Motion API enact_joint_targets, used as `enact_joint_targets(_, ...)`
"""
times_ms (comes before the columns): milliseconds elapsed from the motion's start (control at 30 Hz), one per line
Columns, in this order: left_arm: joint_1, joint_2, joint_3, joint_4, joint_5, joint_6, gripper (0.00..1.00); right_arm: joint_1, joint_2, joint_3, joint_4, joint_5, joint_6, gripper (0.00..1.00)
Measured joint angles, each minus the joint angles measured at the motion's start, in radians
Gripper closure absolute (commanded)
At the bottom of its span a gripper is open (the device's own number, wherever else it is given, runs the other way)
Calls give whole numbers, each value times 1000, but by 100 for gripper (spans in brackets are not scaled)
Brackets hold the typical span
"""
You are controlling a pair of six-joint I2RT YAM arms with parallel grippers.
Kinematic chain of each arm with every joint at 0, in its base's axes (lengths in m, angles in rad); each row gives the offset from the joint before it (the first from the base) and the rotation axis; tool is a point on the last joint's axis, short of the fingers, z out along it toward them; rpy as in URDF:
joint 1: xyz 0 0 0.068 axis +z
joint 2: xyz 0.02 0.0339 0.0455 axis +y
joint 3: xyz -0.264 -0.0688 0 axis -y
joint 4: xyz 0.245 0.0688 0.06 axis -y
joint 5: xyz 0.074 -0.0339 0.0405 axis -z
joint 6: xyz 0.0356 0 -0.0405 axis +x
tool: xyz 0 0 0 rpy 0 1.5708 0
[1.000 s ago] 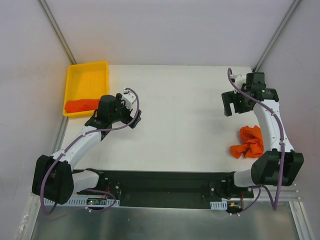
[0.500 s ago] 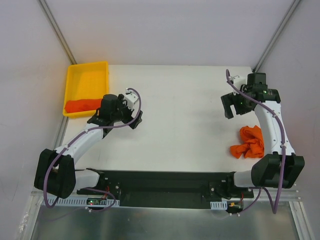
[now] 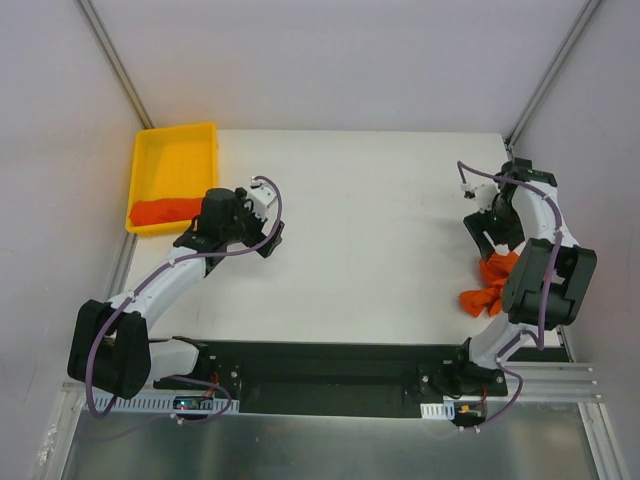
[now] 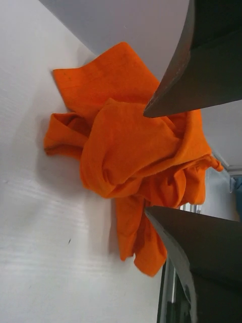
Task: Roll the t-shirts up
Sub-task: Pick up the T-shirt at the corner of the board.
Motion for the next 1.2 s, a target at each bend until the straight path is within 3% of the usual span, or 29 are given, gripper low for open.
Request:
enact_joint_targets(100, 0, -2, -5, -3, 0, 2, 1, 0, 37, -19, 1, 68, -13, 33)
enact_joint_targets(233, 0, -2, -5, -3, -2, 5, 1, 0, 93, -35, 11, 164, -37, 46)
enact_joint_targets(333, 0, -2, -5, -3, -3, 8, 1, 0, 151, -30, 14, 229, -50, 67)
enact_joint_targets(367, 0, -2, -5, -3, -3, 11, 1, 1, 171, -25, 11, 248, -55, 86)
enact_joint_targets(433, 0, -2, -5, -4, -4, 15, 1, 1, 203, -3, -8, 264, -60, 99)
enact_joint_targets(633, 0, -2, -5, -4, -30, 26, 1, 37, 251, 278, -172, 183, -39, 99)
enact_joint_targets(867, 0, 3, 26, -22, -121, 21, 1, 208, 176, 734, -214, -134, 84, 99)
enact_joint_targets(1067, 0, 6, 124, -25, -210, 31, 1, 233, -34, 810, -134, -397, 346, 99)
enact_joint_targets(1200, 0, 6, 156, -25, -239, 52, 1, 225, -132, 816, -39, -488, 500, 99)
